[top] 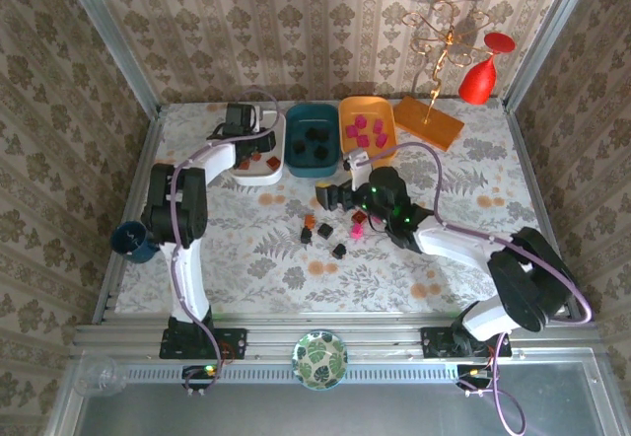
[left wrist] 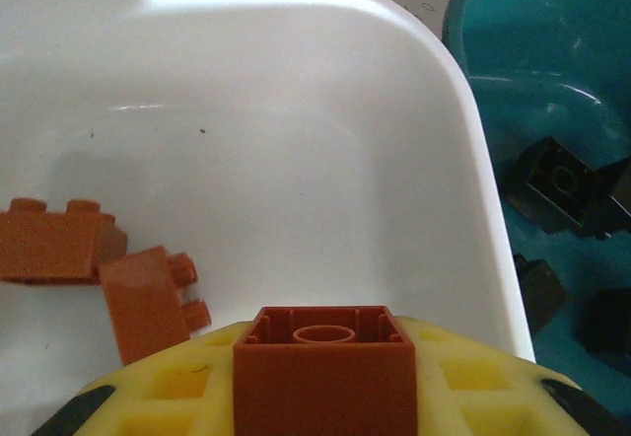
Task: Sort the legos into containers by color
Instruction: Place the lego in the container, then pick up the lego from the center of the table.
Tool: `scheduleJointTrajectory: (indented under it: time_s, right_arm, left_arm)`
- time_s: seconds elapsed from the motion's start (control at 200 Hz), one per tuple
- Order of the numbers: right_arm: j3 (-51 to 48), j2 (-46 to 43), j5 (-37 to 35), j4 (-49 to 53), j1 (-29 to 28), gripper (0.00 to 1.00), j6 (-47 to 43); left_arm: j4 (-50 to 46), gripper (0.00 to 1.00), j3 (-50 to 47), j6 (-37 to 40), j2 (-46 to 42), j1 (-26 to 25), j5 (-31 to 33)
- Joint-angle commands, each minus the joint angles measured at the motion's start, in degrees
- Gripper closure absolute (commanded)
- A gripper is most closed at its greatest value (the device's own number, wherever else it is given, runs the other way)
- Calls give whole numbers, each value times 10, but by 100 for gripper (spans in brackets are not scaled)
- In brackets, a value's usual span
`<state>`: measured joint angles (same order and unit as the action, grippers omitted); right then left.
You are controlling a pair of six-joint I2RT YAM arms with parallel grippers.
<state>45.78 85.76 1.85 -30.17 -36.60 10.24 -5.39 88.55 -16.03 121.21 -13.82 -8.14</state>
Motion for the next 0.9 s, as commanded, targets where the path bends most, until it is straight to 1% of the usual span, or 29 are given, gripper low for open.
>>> scheduleJointTrajectory:
  time_s: [0.0, 0.08, 0.195, 0.255, 0.36, 0.475, 0.6, 0.68, 0.755, 0.825, 0.84, 0.895]
  right_arm:
    - [42, 18, -12, 1, -5, 7, -3]
    - [55, 17, -22, 37, -6, 7, 0]
    - [58, 1, -52, 123, -6, 6, 12]
    - [57, -9, -60, 170, -6, 6, 23]
    - [55, -25, -65, 251, -6, 6, 56]
    - [60, -34, -67, 327, -7, 7, 92]
    - [67, -27, -63, 359, -22, 10, 124]
    - [64, -20, -79, 362, -31, 10, 128]
    - [54, -19, -90, 359, -31, 10, 130]
    - [42, -25, -102, 360, -30, 10, 124]
    - [40, -28, -104, 360, -30, 10, 122]
    - [31, -40, -110, 363, -30, 10, 111]
  left_arm:
    - [-56, 60, 53, 22, 21, 3, 1]
    - [-69, 51, 67, 24, 16, 5, 4]
    - [-59, 39, 51, 20, -25, 5, -2]
    - [-49, 35, 35, 16, -53, 5, -9]
    - [-34, 33, -14, -2, -117, 2, -34]
    - [39, 32, -136, -35, -216, -11, -69]
    - [82, 31, -269, -41, -318, -38, -72]
    - [87, 31, -340, -41, -371, -57, -69]
    - [72, 31, -393, -36, -417, -85, -61]
    - [55, 31, -438, -30, -454, -120, -33]
    - [52, 31, -449, -30, -461, -139, -28]
    - [43, 30, -483, -31, -483, -172, -13]
